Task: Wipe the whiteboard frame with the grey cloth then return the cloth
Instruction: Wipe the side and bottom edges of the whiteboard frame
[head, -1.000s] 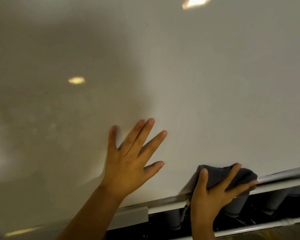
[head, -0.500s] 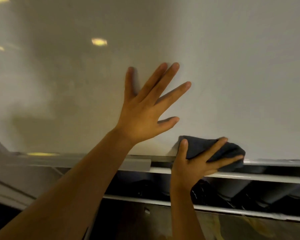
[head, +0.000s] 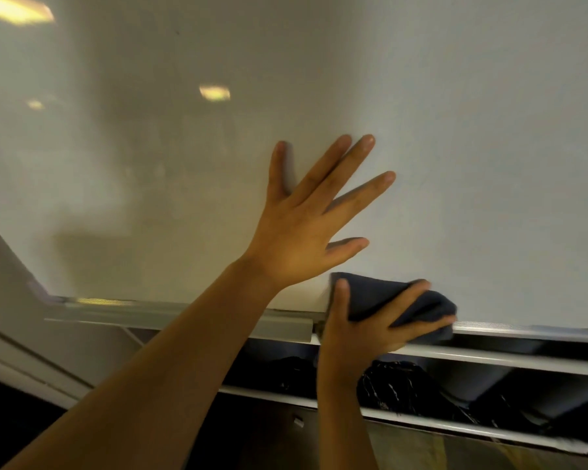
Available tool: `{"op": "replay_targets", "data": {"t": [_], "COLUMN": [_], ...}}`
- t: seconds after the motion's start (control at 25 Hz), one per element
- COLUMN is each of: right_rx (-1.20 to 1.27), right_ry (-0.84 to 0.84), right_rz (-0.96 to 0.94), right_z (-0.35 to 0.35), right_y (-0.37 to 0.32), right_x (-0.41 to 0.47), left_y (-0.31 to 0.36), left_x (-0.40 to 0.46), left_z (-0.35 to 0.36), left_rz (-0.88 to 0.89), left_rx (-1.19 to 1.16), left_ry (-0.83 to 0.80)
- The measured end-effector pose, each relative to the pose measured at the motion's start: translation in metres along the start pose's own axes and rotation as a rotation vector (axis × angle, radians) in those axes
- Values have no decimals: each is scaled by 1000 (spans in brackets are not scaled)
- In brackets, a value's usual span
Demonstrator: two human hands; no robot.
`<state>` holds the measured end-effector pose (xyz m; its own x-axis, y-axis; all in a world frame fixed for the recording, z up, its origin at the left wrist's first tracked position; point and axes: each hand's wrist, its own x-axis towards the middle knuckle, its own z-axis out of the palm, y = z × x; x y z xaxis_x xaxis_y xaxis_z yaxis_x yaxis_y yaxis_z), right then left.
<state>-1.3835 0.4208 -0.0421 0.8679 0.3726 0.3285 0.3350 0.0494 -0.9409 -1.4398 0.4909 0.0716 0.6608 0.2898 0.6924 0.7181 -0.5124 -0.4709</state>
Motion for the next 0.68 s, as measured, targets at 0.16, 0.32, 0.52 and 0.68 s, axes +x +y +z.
{"op": "replay_targets", "data": {"t": [0.16,0.32,0.52,0.68], "right_rx": [78,112,107,26], "right_ry": [64,119,112,5], "right_rz": [80,98,169,166], "right_z": [-22,-31,-8,17], "right_y": [14,21,-1,-24], "right_x": [45,66,41,-7], "left_y": [0,-1,-3,-3], "left_x": [2,0,-2,-2], "left_z": [1,1,0,0], "left_rz": [-4,-10,-7,-3], "left_rx": [7,8,26,24], "left_ry": [-29,-35,-44,-45]}}
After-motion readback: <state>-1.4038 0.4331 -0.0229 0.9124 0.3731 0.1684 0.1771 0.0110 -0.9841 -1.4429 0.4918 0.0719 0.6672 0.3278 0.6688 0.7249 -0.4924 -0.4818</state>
